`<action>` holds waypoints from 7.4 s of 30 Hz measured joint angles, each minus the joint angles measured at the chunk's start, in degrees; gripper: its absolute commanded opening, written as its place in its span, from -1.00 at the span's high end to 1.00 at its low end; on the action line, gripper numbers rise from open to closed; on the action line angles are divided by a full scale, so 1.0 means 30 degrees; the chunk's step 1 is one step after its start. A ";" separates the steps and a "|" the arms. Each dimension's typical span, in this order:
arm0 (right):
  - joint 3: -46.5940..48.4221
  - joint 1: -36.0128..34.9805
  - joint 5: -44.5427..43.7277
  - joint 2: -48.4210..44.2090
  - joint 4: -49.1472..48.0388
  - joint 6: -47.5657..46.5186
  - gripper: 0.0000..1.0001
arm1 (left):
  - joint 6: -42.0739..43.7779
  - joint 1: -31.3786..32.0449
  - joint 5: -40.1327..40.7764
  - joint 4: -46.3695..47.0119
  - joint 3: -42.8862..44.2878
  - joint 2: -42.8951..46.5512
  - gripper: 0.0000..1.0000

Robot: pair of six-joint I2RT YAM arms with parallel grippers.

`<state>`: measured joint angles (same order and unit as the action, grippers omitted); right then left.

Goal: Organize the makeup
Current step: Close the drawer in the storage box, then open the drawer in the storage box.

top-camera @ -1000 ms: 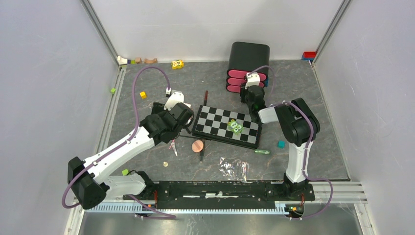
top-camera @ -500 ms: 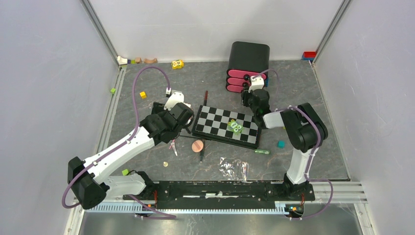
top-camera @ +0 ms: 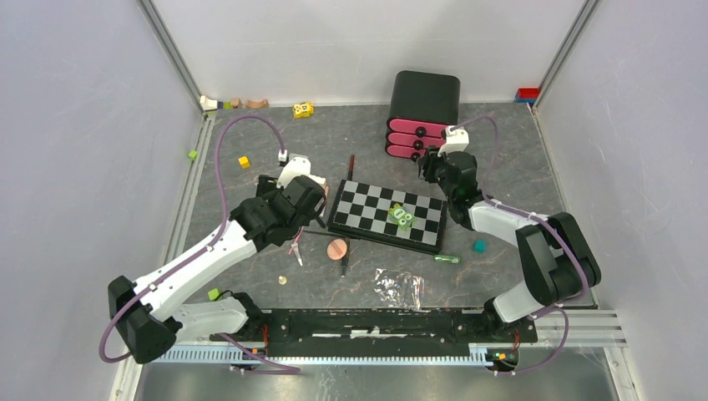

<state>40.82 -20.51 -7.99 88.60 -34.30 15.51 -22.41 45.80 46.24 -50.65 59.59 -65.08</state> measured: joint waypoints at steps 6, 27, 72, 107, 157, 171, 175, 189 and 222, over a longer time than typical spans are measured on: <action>0.1246 0.0000 -0.1217 -0.0794 0.4670 0.1464 -0.08 | 0.0000 0.0000 -0.0401 0.0015 -0.0007 0.0678 -0.72; 0.2965 0.1632 -0.0991 -0.3701 1.1089 0.2688 -0.54 | -0.1173 0.0000 -0.2783 0.0080 0.1479 -0.0860 -0.73; 0.6258 0.0386 -0.0721 0.3585 0.6652 0.5122 -0.34 | 0.2798 -0.7111 -0.6360 0.5034 0.5289 -0.4146 -0.87; 0.7927 0.0430 -0.1727 0.5814 0.6113 0.5384 0.37 | 0.3016 -0.7111 -0.6062 0.5078 0.5282 -0.4146 -0.88; 0.1020 -0.1100 -0.0933 0.0663 0.5013 0.6900 0.36 | 0.3381 -0.7111 -0.5938 0.5093 0.5107 -0.4146 -0.91; 0.1217 -0.1122 -0.0874 0.0780 0.5034 0.7206 0.20 | 0.3381 -0.7111 -0.5938 0.5093 0.5107 -0.4146 -0.91; 0.1217 -0.1173 -0.0867 0.0780 0.5027 0.7402 0.10 | 0.3381 -0.7111 -0.5938 0.5093 0.5107 -0.4146 -0.91; 0.1413 -0.1406 -0.1355 0.0372 0.6309 0.7446 -0.44 | 0.3388 -0.7111 -0.5938 0.5093 0.5107 -0.4146 -0.92; 0.0634 -0.1253 -0.1268 -1.0003 1.5868 -0.0896 -0.54 | 0.2280 -0.7096 -1.0644 0.3854 1.1635 -1.2896 -0.75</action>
<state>42.72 -24.27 -11.79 58.59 13.30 12.82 -15.57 24.51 14.31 -39.09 94.50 -103.77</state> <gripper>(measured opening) 0.771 0.914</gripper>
